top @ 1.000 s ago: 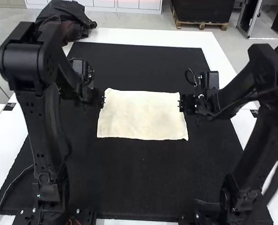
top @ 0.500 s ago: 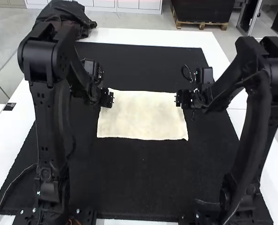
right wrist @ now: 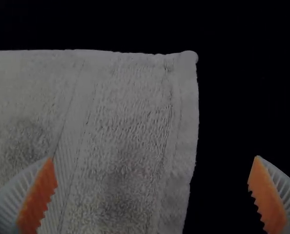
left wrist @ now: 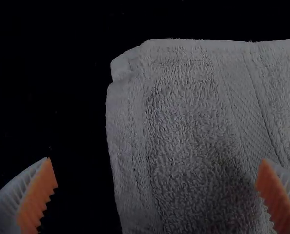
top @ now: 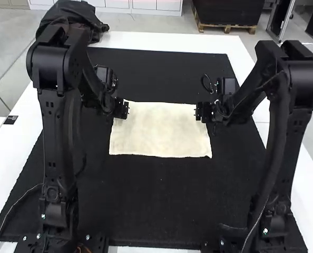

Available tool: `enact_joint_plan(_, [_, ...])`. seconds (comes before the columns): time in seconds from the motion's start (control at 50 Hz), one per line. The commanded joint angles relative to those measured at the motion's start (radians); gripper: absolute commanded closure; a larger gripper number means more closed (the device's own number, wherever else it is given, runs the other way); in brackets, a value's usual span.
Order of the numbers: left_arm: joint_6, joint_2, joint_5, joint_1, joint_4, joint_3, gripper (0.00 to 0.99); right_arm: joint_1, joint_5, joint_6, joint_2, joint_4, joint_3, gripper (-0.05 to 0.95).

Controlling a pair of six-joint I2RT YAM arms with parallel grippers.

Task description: Fold the towel.

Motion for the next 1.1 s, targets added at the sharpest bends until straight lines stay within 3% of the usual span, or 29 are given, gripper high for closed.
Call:
enact_joint_plan(0.0, [-0.003, 0.017, -0.017, 0.003, 0.005, 0.025, 0.036, 0.015, -0.012, 0.005, 0.023, 0.010, 0.033, 0.00])
enact_joint_plan(0.42, [-0.008, 0.027, -0.024, 0.015, 0.005, 0.025, 0.034, 0.015, -0.015, -0.003, 0.117, 0.006, 0.106, -0.01])
enact_joint_plan(0.68, [-0.007, 0.035, -0.024, 0.024, -0.009, 0.019, 0.034, 0.032, -0.010, -0.052, 0.144, -0.023, 0.128, 0.00])
enact_joint_plan(0.84, [0.003, 0.063, -0.063, 0.024, -0.006, 0.006, 0.049, 0.038, -0.009, -0.067, 0.167, -0.046, 0.132, 0.02])
enact_joint_plan(0.9, [0.006, 0.074, -0.068, 0.026, -0.002, 0.003, 0.077, 0.038, -0.010, -0.066, 0.181, -0.057, 0.135, 0.10])
enact_joint_plan(0.94, [0.009, 0.083, -0.070, 0.024, 0.005, 0.000, 0.120, 0.038, -0.018, -0.067, 0.187, -0.062, 0.135, 0.23])
enact_joint_plan(0.96, [0.010, 0.086, -0.071, 0.024, 0.010, -0.001, 0.162, 0.038, -0.026, -0.069, 0.189, -0.060, 0.131, 0.41])
enact_joint_plan(1.02, [0.020, 0.101, -0.077, 0.026, 0.027, -0.005, 0.534, 0.036, -0.049, -0.072, 0.192, -0.056, 0.122, 0.94])
enact_joint_plan(1.04, [0.020, 0.106, -0.093, 0.024, 0.037, -0.006, 0.693, 0.036, -0.049, -0.069, 0.192, -0.049, 0.120, 0.92])
enact_joint_plan(1.06, [0.020, 0.110, -0.123, 0.023, 0.054, -0.009, 0.920, 0.036, -0.049, -0.069, 0.192, -0.048, 0.118, 0.92])
enact_joint_plan(1.08, [0.023, 0.112, -0.136, 0.021, 0.059, -0.012, 0.984, 0.036, -0.049, -0.066, 0.192, -0.049, 0.118, 0.92])
